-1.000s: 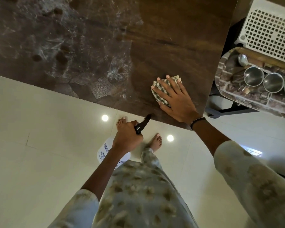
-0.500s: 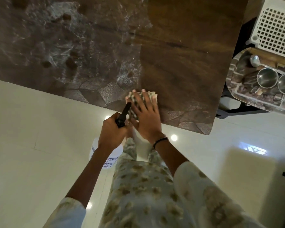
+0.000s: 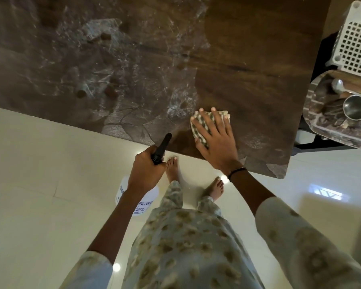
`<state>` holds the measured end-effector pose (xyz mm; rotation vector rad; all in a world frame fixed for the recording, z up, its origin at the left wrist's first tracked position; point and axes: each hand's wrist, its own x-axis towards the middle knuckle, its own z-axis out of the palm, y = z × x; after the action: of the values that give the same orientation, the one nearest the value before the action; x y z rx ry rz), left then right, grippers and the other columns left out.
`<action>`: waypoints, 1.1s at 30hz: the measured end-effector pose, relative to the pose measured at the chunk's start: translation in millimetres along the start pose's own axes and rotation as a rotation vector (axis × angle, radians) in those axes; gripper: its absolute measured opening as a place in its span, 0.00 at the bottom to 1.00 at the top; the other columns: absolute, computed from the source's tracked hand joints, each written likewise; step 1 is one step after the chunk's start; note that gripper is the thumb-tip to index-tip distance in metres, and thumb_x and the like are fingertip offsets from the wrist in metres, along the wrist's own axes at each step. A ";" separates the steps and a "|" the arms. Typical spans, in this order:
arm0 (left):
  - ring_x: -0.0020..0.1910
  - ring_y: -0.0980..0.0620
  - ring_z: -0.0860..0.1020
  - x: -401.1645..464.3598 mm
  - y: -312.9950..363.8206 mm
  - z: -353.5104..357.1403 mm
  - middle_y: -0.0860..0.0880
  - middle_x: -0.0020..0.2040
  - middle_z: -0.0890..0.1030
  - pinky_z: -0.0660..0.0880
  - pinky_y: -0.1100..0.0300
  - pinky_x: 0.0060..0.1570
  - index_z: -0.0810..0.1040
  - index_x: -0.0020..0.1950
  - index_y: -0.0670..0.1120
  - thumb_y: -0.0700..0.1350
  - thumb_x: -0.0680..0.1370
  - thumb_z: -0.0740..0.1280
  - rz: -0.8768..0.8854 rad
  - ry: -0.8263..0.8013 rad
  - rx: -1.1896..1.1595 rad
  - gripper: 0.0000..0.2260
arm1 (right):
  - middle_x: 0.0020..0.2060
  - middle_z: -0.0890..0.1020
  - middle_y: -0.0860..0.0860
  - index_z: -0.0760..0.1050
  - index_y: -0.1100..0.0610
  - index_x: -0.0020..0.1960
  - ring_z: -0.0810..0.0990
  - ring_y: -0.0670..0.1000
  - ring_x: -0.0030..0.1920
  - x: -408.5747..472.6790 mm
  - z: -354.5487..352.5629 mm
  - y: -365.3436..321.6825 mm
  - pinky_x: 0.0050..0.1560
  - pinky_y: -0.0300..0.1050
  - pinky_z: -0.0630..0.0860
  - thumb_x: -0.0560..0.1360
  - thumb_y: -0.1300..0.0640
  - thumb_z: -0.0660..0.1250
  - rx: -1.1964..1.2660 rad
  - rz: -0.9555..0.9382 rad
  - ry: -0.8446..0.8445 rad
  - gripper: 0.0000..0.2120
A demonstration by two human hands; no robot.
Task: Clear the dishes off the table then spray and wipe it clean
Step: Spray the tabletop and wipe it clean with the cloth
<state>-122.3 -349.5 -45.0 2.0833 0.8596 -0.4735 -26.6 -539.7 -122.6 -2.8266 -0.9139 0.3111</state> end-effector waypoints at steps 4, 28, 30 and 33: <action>0.39 0.39 0.78 5.0 -6.7 -9.2 0.40 0.39 0.81 0.75 0.48 0.44 0.78 0.45 0.40 0.34 0.68 0.66 0.025 -0.029 0.033 0.07 | 0.77 0.61 0.54 0.60 0.50 0.78 0.54 0.60 0.78 -11.1 12.5 -37.0 0.77 0.60 0.49 0.80 0.46 0.55 -0.005 -0.162 0.001 0.27; 0.28 0.49 0.72 30.5 -28.9 -48.1 0.49 0.29 0.75 0.67 0.62 0.31 0.75 0.37 0.44 0.36 0.72 0.66 -0.008 -0.029 0.082 0.05 | 0.78 0.59 0.53 0.58 0.49 0.78 0.52 0.60 0.78 36.4 8.5 -62.6 0.76 0.61 0.48 0.80 0.45 0.55 0.041 -0.041 -0.015 0.28; 0.33 0.45 0.76 32.6 -29.0 -52.5 0.46 0.33 0.80 0.72 0.60 0.36 0.79 0.40 0.43 0.35 0.71 0.67 -0.005 -0.026 0.057 0.04 | 0.78 0.60 0.53 0.61 0.49 0.77 0.53 0.60 0.78 49.0 13.2 -89.7 0.77 0.61 0.47 0.79 0.45 0.55 0.041 -0.092 -0.028 0.27; 0.38 0.40 0.78 35.4 -27.5 -57.2 0.42 0.38 0.82 0.75 0.53 0.42 0.80 0.44 0.40 0.34 0.70 0.66 0.006 -0.023 0.038 0.06 | 0.77 0.62 0.53 0.67 0.49 0.74 0.55 0.60 0.78 44.6 17.9 -106.1 0.77 0.59 0.48 0.78 0.45 0.55 0.009 -0.240 -0.048 0.25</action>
<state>-115.4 -277.1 -46.6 2.1103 0.8365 -0.5131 -55.0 -426.8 -124.4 -2.6732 -1.2434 0.3517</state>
